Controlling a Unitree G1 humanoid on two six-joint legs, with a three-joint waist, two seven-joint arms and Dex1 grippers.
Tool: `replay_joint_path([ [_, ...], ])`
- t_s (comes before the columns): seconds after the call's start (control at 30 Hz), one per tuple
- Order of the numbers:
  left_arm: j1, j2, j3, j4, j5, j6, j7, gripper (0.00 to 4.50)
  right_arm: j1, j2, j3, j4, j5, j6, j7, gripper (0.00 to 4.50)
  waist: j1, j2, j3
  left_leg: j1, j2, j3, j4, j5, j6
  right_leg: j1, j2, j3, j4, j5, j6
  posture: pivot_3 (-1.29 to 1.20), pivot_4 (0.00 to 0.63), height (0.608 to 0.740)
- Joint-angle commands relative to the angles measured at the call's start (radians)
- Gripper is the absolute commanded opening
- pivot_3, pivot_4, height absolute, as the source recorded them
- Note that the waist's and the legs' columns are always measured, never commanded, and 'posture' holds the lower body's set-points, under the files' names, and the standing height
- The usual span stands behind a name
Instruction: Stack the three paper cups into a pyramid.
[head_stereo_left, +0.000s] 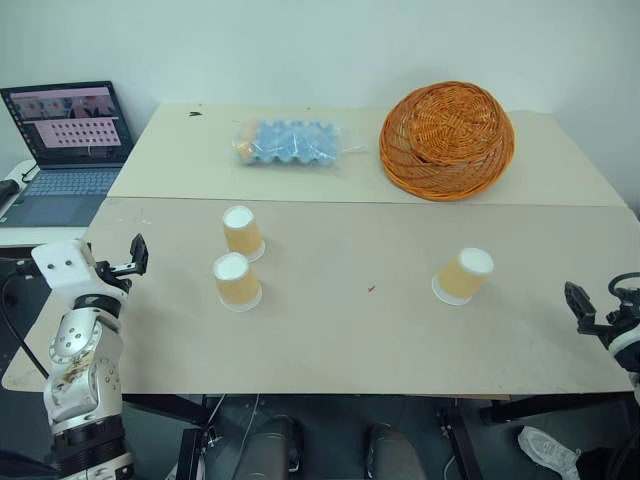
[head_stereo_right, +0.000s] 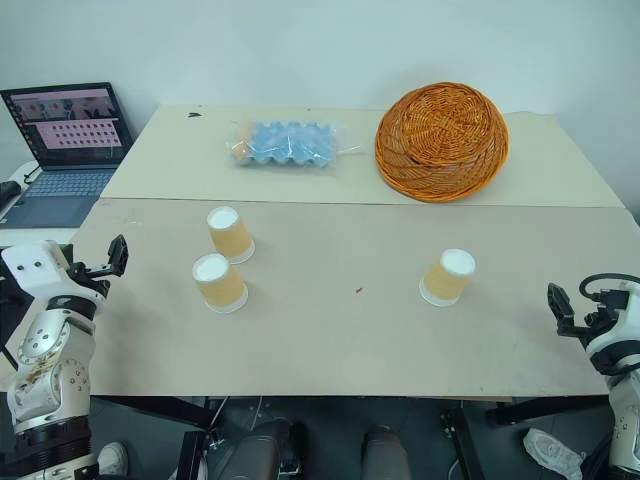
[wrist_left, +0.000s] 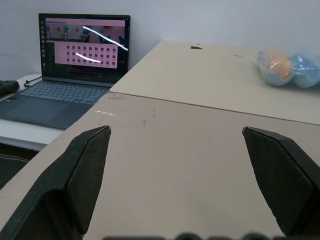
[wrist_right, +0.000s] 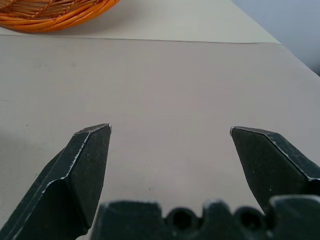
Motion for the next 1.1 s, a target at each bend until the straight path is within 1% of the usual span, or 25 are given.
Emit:
replay_joint_path([
  [0.03,0.015,0.053,-0.012,-0.078,-0.056,0.031,-0.098,4.5,-0.008,-0.067,-0.057,-0.054,0.061,0.008,0.074,4.46,0.0,0.0,0.0,0.0,0.0,0.0,0.0,0.0,0.0,0.0,0.0,0.0,0.0,0.0,0.0,0.0,0.15,0.726],
  [0.1,0.044,0.133,-0.044,-0.176,-0.152,0.106,-0.257,4.5,-0.012,-0.203,-0.102,-0.154,0.193,0.108,0.244,4.46,-0.002,0.003,0.002,-0.001,0.0,0.001,0.0,0.0,0.0,0.0,0.0,0.0,0.0,0.0,0.0,0.0,0.15,0.726],
  [0.13,0.059,0.166,-0.053,-0.211,-0.182,0.128,-0.309,4.5,-0.007,-0.255,-0.117,-0.202,0.255,0.147,0.32,4.46,-0.003,0.006,0.003,-0.003,-0.001,0.002,0.0,0.0,0.001,-0.001,-0.001,0.002,0.001,0.0,0.0,0.0,0.15,0.726],
  [0.2,0.084,0.214,-0.054,-0.257,-0.224,0.167,-0.365,4.5,0.01,-0.32,-0.151,-0.285,0.372,0.207,0.442,4.46,-0.002,0.008,0.002,-0.004,0.001,0.003,0.0,0.001,0.002,-0.001,-0.001,0.003,0.001,0.0,0.0,0.0,0.15,0.726],
  [0.27,0.108,0.26,-0.045,-0.306,-0.282,0.222,-0.415,4.5,0.013,-0.377,-0.207,-0.365,0.51,0.269,0.543,4.46,-0.002,0.005,0.0,-0.002,0.005,0.0,0.0,0.0,0.001,0.0,0.002,0.0,-0.001,-0.001,-0.002,0.0,0.15,0.726],
  [0.37,0.151,0.31,-0.038,-0.39,-0.355,0.29,-0.466,4.5,-0.038,-0.442,-0.259,-0.465,0.76,0.36,0.599,4.46,-0.004,0.002,0.0,-0.001,0.011,0.0,-0.001,-0.001,0.001,0.001,0.004,-0.001,-0.004,-0.002,-0.004,0.0,0.15,0.726],
  [0.43,0.184,0.327,-0.047,-0.436,-0.383,0.323,-0.483,4.5,-0.084,-0.458,-0.221,-0.547,0.949,0.383,0.585,4.46,-0.001,0.001,0.0,-0.002,0.01,0.001,-0.001,-0.002,0.002,0.001,0.003,0.0,-0.004,-0.002,-0.005,0.0,0.15,0.726],
  [0.47,0.193,0.331,-0.05,-0.448,-0.39,0.335,-0.485,4.5,-0.097,-0.461,-0.2,-0.572,0.995,0.387,0.574,4.46,-0.001,0.001,0.0,-0.002,0.011,0.0,0.0,-0.002,0.001,-0.001,0.003,-0.001,-0.004,-0.003,-0.005,0.0,0.15,0.726],
  [0.53,0.206,0.33,-0.065,-0.454,-0.377,0.335,-0.484,4.5,-0.122,-0.452,-0.135,-0.612,1.026,0.386,0.542,4.46,0.0,0.001,0.0,-0.002,0.011,0.0,-0.001,-0.006,-0.005,0.0,0.001,-0.001,-0.005,-0.003,-0.006,0.0,0.15,0.726],
  [0.57,0.21,0.329,-0.079,-0.454,-0.361,0.327,-0.486,4.5,-0.13,-0.447,-0.098,-0.626,1.021,0.384,0.528,4.46,0.002,0.0,0.0,-0.002,0.011,0.0,-0.001,-0.007,-0.006,-0.001,0.001,-0.001,-0.006,-0.004,-0.007,0.0,0.15,0.726],
  [0.67,0.209,0.316,-0.14,-0.449,-0.305,0.299,-0.482,4.5,-0.122,-0.406,0.029,-0.658,0.95,0.363,0.521,4.46,0.007,-0.002,-0.001,-0.002,0.012,0.0,0.0,-0.007,-0.007,0.0,0.001,-0.001,-0.008,-0.005,-0.012,0.0,0.15,0.726],
  [0.73,0.194,0.307,-0.168,-0.429,-0.273,0.279,-0.48,4.5,-0.105,-0.38,0.07,-0.672,0.917,0.352,0.531,4.46,0.011,-0.002,-0.001,-0.002,0.012,0.001,0.0,-0.007,-0.007,0.001,0.002,-0.002,-0.011,-0.004,-0.013,0.0,0.15,0.726],
  [0.83,0.187,0.308,-0.214,-0.4,-0.221,0.241,-0.509,4.5,-0.113,-0.354,0.091,-0.684,0.926,0.345,0.514,4.46,0.012,-0.002,-0.001,-0.003,0.012,0.002,0.0,-0.007,-0.006,0.0,0.003,-0.001,-0.013,-0.002,-0.011,0.0,0.15,0.726],
  [0.9,0.176,0.299,-0.242,-0.379,-0.196,0.217,-0.519,4.5,-0.111,-0.352,0.094,-0.695,0.921,0.345,0.506,4.46,0.012,-0.002,-0.001,-0.003,0.012,0.002,-0.001,-0.008,-0.005,0.0,0.004,-0.001,-0.014,0.001,-0.006,0.0,0.15,0.726],
  [1.1,0.138,0.283,-0.274,-0.303,-0.147,0.171,-0.547,4.5,-0.096,-0.353,0.074,-0.724,0.955,0.351,0.477,4.46,0.013,-0.002,-0.001,-0.003,0.012,0.002,-0.001,-0.008,-0.005,0.0,0.003,-0.001,-0.015,0.001,-0.006,0.0,0.15,0.726],
])
